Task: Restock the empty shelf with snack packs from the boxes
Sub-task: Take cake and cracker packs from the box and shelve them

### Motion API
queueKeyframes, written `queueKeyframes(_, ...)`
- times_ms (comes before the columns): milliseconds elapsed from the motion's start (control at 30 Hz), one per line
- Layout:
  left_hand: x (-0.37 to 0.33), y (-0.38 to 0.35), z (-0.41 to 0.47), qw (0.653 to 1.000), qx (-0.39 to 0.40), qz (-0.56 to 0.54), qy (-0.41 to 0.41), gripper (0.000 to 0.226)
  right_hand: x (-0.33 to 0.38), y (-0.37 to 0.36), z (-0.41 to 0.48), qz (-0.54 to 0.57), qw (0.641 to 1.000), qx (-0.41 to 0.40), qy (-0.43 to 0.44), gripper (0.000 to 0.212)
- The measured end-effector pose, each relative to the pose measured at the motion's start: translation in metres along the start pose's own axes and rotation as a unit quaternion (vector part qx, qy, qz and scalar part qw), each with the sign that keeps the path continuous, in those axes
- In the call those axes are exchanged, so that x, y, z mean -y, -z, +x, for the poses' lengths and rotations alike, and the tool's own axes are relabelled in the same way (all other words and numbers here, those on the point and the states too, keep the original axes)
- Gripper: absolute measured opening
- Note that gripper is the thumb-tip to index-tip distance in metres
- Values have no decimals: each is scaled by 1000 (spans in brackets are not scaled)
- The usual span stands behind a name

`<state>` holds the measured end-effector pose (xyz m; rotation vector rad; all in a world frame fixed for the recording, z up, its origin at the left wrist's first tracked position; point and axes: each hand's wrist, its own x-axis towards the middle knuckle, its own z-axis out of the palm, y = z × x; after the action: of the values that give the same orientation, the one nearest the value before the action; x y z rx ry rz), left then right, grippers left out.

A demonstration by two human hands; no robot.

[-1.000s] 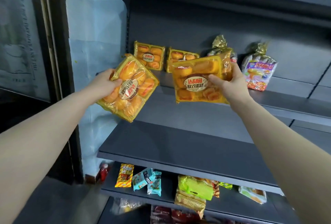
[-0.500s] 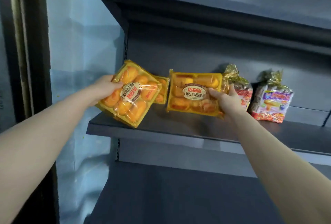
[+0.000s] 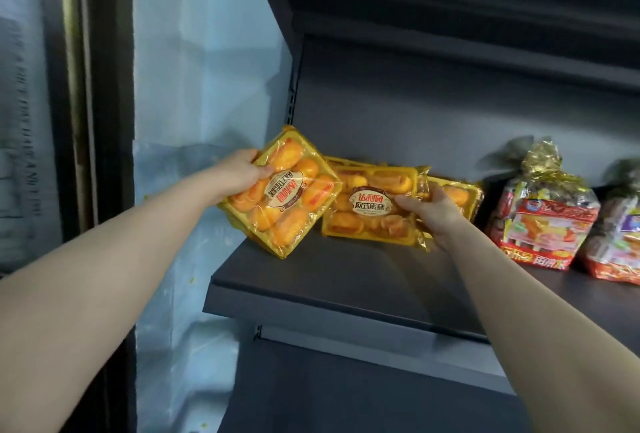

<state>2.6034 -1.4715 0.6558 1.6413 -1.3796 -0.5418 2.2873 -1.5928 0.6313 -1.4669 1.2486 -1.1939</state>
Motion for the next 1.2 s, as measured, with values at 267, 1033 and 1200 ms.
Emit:
queueKeyframes(267, -5, -8, 13, 999, 0, 36, -8, 35, 14, -35, 35, -76, 996, -10, 36, 92)
queueKeyframes(1033, -52, -44, 25, 941, 91, 217, -242, 27, 51, 1, -26, -178, 968, 78, 156, 41)
queueKeyframes(1200, -64, -67, 21, 909, 61, 281, -302, 45, 32, 3, -27, -170, 970, 152, 85, 59)
